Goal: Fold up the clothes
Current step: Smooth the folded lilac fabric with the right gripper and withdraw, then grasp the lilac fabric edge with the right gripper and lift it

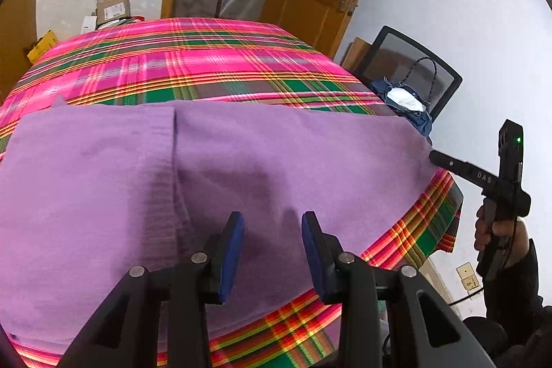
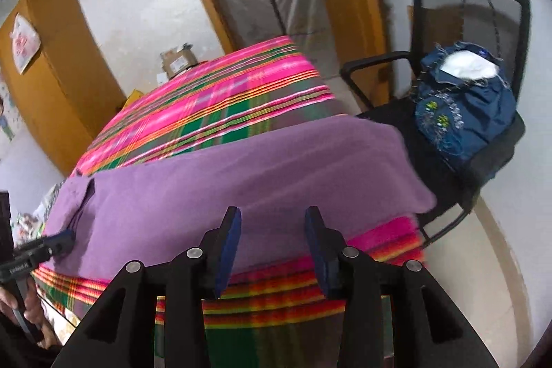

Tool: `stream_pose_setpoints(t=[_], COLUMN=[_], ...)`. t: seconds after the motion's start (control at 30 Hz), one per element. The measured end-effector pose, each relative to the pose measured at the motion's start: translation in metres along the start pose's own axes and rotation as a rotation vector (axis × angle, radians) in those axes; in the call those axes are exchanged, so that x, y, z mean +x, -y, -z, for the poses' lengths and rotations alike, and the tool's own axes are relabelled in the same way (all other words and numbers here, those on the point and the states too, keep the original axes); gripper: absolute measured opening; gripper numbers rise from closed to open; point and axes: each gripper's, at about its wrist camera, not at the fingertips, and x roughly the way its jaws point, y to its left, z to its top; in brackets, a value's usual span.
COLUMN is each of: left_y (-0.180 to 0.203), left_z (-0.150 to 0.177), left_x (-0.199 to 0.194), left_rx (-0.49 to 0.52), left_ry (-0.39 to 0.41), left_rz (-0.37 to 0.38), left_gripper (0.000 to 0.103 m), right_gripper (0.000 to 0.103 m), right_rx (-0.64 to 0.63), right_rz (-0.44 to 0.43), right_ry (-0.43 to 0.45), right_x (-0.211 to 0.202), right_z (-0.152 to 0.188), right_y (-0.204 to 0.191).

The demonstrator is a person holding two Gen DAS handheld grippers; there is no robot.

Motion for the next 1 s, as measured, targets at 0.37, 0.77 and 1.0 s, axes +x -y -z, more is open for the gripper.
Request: stream_pose_setpoints(t=[0.37,0.77,1.0], left_y=[0.010,0.014,0.015], left_z=[0.000,0.000,-0.001], left_x=[0.008,0.013,0.016], left_rx=[0.019,0.017,0.016], left_ry=[-0.017,-0.024,-0.027], left_rz=[0.008,0.009,0.006], left_gripper=[0.035,0.035,0.035], right_gripper=[0.042,0.046,0.046], right_rx=[0.407,0.865,0.919], right_rz=[-0.095,-0.497,-0.556], right_ry=[0.010,-0.032,0.019], right_x=[-0.015,0.034,0.043], right_z=[0.012,0.039,0.026], right_y=[0.097,0.158,0.169])
